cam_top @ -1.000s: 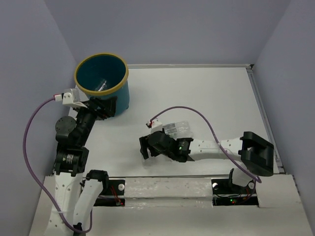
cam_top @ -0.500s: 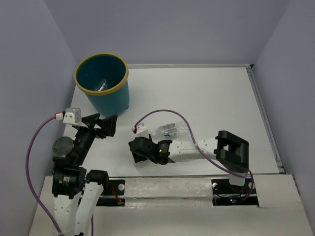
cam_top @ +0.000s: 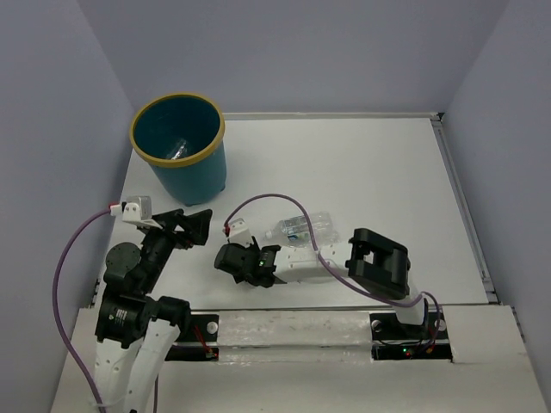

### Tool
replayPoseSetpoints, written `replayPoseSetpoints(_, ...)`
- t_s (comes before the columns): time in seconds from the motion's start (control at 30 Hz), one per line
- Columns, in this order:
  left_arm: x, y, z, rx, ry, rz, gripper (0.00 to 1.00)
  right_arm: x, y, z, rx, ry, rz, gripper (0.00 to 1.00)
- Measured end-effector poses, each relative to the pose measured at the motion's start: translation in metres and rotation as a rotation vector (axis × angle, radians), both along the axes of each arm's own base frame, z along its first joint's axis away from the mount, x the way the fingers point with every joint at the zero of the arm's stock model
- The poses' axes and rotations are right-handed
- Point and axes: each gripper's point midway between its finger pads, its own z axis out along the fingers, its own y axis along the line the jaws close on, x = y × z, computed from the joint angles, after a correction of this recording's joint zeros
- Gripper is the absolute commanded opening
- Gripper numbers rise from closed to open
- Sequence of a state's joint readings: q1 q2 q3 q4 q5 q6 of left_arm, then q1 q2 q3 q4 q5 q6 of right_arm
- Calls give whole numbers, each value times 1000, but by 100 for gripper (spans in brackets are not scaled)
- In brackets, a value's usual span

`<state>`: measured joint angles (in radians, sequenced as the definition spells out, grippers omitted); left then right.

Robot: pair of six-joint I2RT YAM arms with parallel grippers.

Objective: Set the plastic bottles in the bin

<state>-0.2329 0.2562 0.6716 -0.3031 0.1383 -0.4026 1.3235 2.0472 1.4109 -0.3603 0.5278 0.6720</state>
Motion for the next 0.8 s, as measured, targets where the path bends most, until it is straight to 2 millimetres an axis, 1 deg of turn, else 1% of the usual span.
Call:
replayPoseSetpoints(0.03,1,3,0,-4,2,19,99,2,-2,2,-5,-11,-3,41)
replayPoseSetpoints(0.1,2,8,1,-11,-1,51,99,7,-5,15,-3,-45,-11,40)
replayPoseSetpoints(0.17,4,19,2,-29,-2,125,99,12,-8,37,7,-93,-5,39)
replayPoseSetpoints(0.23,5,31,1,-47,5,195,99,24,-12,78,39,-179,-4,38)
replayPoseSetpoints(0.27,6,35,0,-53,8,223,99,26,-13,90,52,-201,-8,38)
replayPoseSetpoints(0.3,6,39,-1,-59,13,244,99,34,-15,122,90,-254,-2,38)
replayPoseSetpoints(0.33,7,43,-2,-65,18,266,99,42,-15,151,130,-307,10,38)
replayPoseSetpoints(0.4,7,47,-3,-72,25,296,99,60,-14,196,206,-386,17,38)
replayPoseSetpoints(0.47,7,50,-4,-78,30,312,99,87,-12,254,309,-484,18,38)
replayPoseSetpoints(0.53,8,51,-4,-81,30,317,99,110,-6,299,392,-555,29,38)
replayPoseSetpoints(0.57,8,50,-4,-82,29,315,99,124,-1,325,437,-599,30,38)
replayPoseSetpoints(0.6,8,50,-4,-82,29,312,99,132,3,335,453,-618,35,38)
replayPoseSetpoints(0.63,8,48,-3,-82,28,303,99,147,10,360,489,-668,40,38)
replayPoseSetpoints(0.67,8,45,-3,-83,27,290,99,159,18,381,516,-714,46,38)
replayPoseSetpoints(0.7,9,44,-3,-82,27,281,99,171,31,400,557,-763,65,38)
replayPoseSetpoints(0.8,11,36,-7,-74,38,242,99,193,59,419,596,-837,110,37)
